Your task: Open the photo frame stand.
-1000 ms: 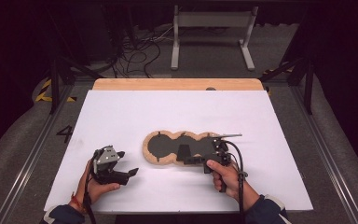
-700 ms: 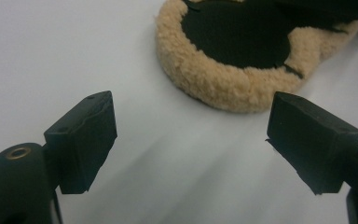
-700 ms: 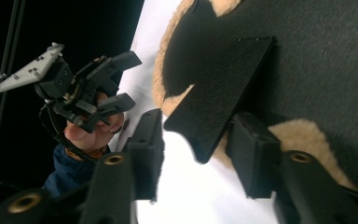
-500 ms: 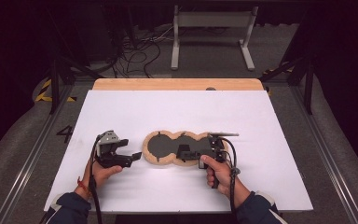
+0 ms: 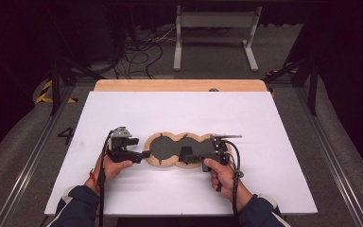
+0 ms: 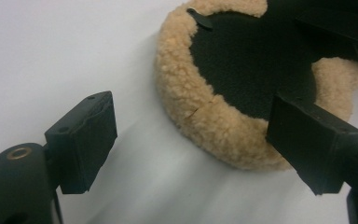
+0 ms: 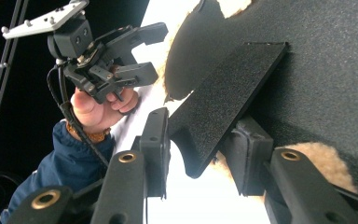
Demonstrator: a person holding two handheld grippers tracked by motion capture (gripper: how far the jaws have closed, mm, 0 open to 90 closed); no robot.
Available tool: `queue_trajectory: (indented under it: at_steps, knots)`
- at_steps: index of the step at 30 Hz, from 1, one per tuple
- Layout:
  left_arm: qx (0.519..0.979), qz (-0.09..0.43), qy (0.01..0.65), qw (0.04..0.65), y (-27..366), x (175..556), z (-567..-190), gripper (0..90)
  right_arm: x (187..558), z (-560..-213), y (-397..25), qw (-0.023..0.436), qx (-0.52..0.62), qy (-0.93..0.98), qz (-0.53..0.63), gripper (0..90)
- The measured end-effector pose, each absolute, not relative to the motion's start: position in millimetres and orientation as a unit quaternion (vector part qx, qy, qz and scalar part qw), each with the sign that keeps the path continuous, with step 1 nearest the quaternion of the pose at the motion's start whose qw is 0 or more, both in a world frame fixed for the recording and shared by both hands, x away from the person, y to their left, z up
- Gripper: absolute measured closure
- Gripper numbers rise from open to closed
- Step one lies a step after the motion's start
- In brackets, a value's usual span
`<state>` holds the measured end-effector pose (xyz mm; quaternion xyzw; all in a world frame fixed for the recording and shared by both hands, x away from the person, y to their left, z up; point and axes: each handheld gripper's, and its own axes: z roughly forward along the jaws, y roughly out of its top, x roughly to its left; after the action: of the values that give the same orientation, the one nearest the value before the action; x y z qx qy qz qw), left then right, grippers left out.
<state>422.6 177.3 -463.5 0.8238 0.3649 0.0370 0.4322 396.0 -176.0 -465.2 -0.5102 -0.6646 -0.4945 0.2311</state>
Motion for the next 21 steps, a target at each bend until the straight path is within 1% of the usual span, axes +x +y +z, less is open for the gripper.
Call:
queue_trajectory:
  at_steps: [2,8,11,14,16,18,19,21]
  knots:
    - [0.82,0.03,0.365,0.44,175,426,-463,15.4,396,-465,-176,0.227,-0.503,-0.67,-0.496,62.9]
    - [0.832,0.016,0.352,0.428,168,432,-465,15.7,395,-464,-176,0.212,-0.481,-0.691,-0.497,63.0]
    - [0.831,0.0,0.35,0.433,166,432,-466,15.4,394,-463,-175,0.2,-0.469,-0.702,-0.498,62.8]
    - [0.831,-0.014,0.344,0.436,165,432,-467,16.6,393,-462,-174,0.194,-0.461,-0.709,-0.497,62.6]
    - [0.833,-0.032,0.335,0.439,164,431,-467,20.3,393,-462,-174,0.186,-0.453,-0.715,-0.498,62.5]
    - [0.837,-0.027,0.33,0.437,163,431,-467,19.3,392,-461,-173,0.179,-0.448,-0.721,-0.497,62.3]
    - [0.836,-0.029,0.331,0.437,162,430,-467,19.5,391,-458,-171,0.161,-0.433,-0.735,-0.496,62.1]
    - [0.838,-0.027,0.327,0.437,163,430,-466,21.1,390,-457,-171,0.153,-0.427,-0.74,-0.497,62.0]
